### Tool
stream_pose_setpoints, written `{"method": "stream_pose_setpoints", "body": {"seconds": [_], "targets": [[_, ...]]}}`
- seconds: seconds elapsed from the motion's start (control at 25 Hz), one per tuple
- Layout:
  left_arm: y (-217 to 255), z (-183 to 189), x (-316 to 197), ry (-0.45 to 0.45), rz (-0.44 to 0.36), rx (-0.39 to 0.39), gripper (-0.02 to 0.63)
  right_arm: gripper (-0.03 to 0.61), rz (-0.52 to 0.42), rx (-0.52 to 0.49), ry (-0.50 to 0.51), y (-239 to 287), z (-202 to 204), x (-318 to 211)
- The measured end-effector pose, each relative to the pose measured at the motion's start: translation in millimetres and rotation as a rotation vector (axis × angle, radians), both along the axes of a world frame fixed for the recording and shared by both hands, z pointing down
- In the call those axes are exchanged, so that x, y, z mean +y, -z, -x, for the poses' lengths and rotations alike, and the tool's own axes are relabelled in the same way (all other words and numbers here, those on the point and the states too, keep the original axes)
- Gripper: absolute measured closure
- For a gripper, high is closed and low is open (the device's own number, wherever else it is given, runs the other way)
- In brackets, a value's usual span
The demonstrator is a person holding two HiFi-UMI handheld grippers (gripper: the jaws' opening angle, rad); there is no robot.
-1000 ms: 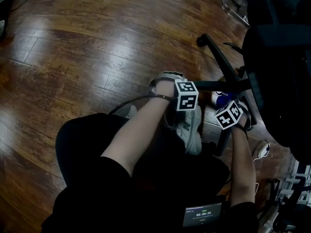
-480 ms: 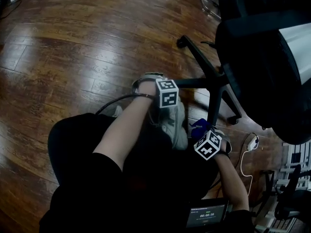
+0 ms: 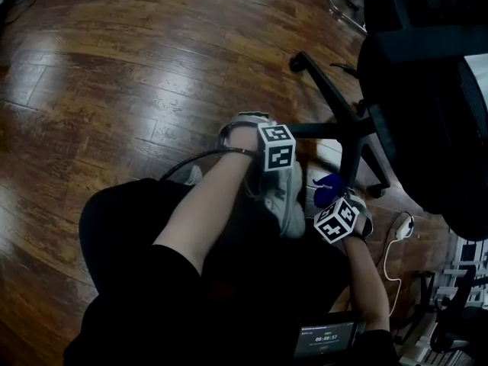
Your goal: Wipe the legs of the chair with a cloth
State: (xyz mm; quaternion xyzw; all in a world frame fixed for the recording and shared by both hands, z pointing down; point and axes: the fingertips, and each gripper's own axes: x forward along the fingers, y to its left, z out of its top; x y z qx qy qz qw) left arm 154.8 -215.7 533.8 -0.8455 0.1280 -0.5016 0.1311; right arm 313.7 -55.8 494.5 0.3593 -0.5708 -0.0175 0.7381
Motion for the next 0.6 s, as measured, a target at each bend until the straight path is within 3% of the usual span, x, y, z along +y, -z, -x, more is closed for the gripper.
{"method": "stream_pose_setpoints", "body": {"seconds": [0.2,0.32,0.48,0.6], "targets": [[1.4,-2.6,-0.3,0.001,0.001,-0.001,0.494,0.503,-0.139,0.043,-0.031,27.1,-19.9,-92.9],[1.7,-2.5,-0.4,-0.002,0.0,-0.001,0.494,0.503,-0.175,0.063,-0.062,37.7,-24.3,-126.8],[1.4,-1.3,-0.6,-0.005,-0.006,0.0,0.494,0.503,-0.183,0.087,-0.022,36.4,-19.9,-123.0],[0.9,-0.6,0.9,-0.008,-0.01,0.008,0.494,0.502,-0.154,0.047,-0.023,30.2,-13.8,-92.6]]}}
